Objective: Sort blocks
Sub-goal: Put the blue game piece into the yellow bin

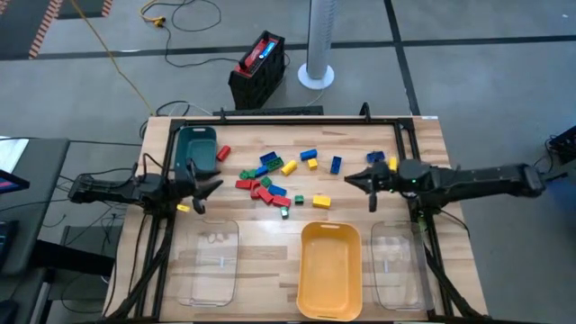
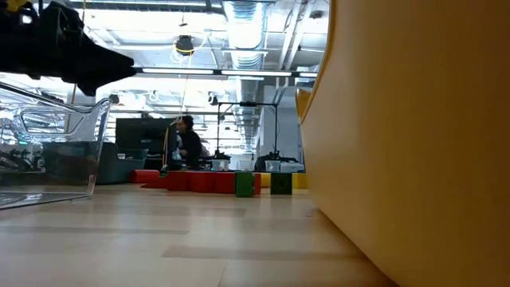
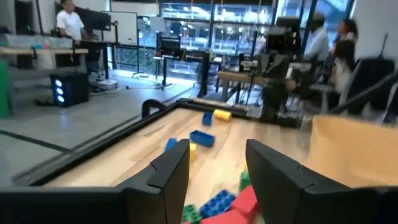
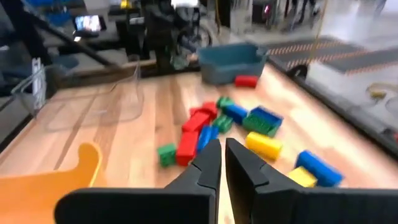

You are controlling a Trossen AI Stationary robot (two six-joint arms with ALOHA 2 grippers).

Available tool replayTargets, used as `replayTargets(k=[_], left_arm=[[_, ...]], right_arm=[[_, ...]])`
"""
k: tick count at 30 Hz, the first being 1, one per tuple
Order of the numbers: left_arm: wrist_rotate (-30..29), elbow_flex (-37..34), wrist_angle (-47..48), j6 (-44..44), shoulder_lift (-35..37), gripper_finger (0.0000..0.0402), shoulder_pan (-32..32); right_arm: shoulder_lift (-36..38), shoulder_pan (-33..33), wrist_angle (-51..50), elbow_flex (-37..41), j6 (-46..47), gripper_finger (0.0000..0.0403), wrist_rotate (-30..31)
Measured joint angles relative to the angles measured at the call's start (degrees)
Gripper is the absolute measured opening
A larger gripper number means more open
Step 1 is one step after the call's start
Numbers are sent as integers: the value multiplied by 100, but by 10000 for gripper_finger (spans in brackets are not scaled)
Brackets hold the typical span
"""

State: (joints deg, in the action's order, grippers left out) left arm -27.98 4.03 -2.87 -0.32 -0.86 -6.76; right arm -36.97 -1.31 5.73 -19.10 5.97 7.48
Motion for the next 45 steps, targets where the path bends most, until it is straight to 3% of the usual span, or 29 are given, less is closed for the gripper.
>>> replayTargets(k=[5,8,16,20,27,33,39,45], left_arm=[[-59,-17,199,33,0,155,7],[-69,-16,182,217,2,155,9],[69,-17,219,205,-76,155,9],[-76,-16,205,309,-290,155,9],[-91,-17,180,273,-520,155,9],[-93,-15,179,115,-520,155,9],[-126,26,235,20,-522,155,-9],[-380,506,551,101,-522,155,-11]], right_arm=[[-796,10,622,3,873,41,-2],[-1212,110,609,-297,675,41,-87],[-2743,-150,-2653,-2580,218,54,604],[-3762,-320,-3906,-3457,-255,103,602],[-5214,-753,-5557,-4917,-578,250,500],[-5628,-781,-5609,-5306,-960,315,438],[-5704,-1211,-5835,-5317,-1113,319,444],[-5704,-1555,-5990,-5317,-1166,319,451]])
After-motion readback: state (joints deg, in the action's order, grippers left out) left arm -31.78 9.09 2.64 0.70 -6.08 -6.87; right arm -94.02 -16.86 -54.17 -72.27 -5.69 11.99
